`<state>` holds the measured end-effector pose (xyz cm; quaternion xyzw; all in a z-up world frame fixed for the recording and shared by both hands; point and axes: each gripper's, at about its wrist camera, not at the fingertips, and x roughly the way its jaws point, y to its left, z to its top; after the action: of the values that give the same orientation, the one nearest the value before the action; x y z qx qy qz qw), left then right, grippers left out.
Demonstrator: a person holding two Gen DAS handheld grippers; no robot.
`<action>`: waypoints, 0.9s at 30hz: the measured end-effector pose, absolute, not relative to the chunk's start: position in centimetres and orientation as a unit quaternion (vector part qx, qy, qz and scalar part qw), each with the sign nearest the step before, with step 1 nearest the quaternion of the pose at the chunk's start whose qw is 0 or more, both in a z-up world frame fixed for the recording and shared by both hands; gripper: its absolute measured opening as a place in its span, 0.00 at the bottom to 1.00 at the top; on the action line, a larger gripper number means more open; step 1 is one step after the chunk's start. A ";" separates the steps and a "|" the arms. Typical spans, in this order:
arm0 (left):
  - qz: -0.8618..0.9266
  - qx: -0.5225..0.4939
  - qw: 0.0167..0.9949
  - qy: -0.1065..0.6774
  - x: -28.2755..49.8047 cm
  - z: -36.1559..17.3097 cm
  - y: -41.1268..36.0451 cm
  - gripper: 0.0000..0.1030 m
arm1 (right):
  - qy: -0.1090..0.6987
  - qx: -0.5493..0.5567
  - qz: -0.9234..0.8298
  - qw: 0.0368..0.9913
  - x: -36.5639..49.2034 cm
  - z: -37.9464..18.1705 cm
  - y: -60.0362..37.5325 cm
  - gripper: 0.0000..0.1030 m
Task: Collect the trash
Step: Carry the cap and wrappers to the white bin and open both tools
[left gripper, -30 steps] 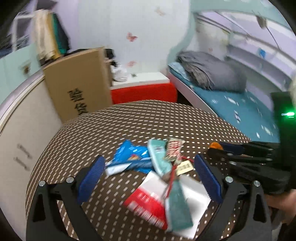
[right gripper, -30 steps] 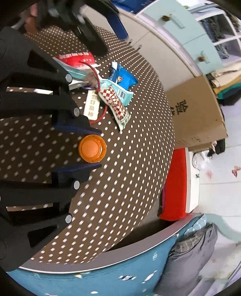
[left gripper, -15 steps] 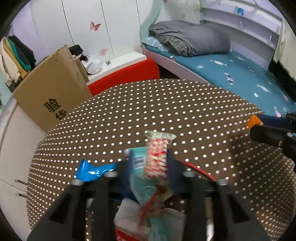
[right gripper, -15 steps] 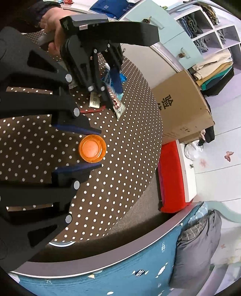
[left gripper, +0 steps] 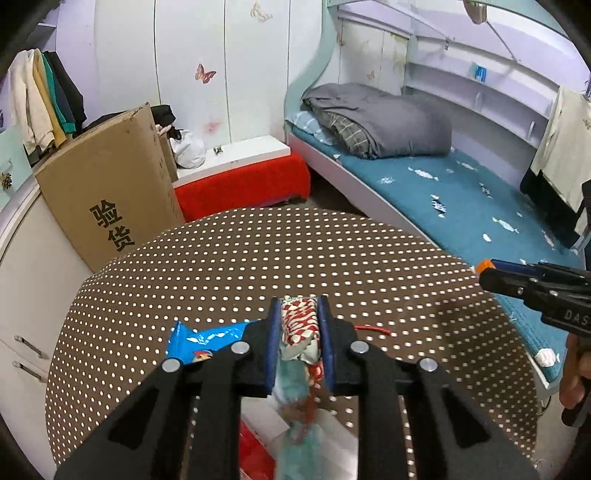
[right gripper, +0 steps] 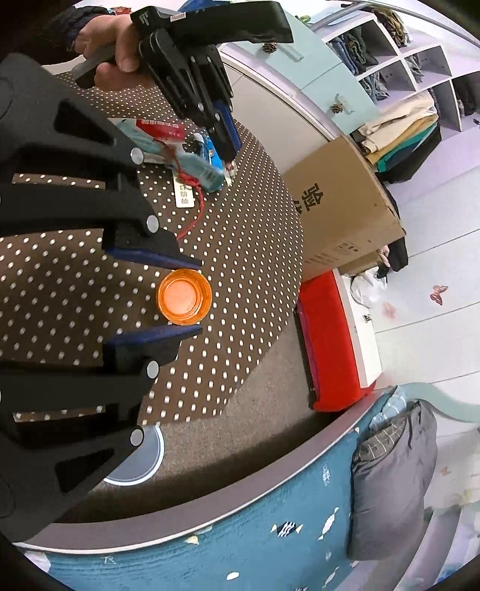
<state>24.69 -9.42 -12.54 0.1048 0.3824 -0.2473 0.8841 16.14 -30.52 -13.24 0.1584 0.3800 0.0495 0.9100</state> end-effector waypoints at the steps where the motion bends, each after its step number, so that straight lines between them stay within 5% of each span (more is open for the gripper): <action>1: -0.249 0.103 0.885 0.380 24.2 -12.3 -9.5 0.18 | 0.377 0.160 0.049 0.911 15.8 -13.0 -30.8 0.28; 19: -0.330 0.081 0.885 0.318 17.0 -6.5 -17.1 0.17 | 0.323 0.192 -0.027 0.926 9.8 -9.9 -41.0 0.28; 27: -0.391 0.074 0.855 0.332 15.0 -6.9 -25.2 0.17 | 0.352 0.252 -0.069 0.899 9.0 -14.3 -48.6 0.28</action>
<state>14.97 -25.23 -6.88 0.0743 0.3317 -0.3907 0.8555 8.99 -48.56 -14.28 0.2522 0.3520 -0.0688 0.8987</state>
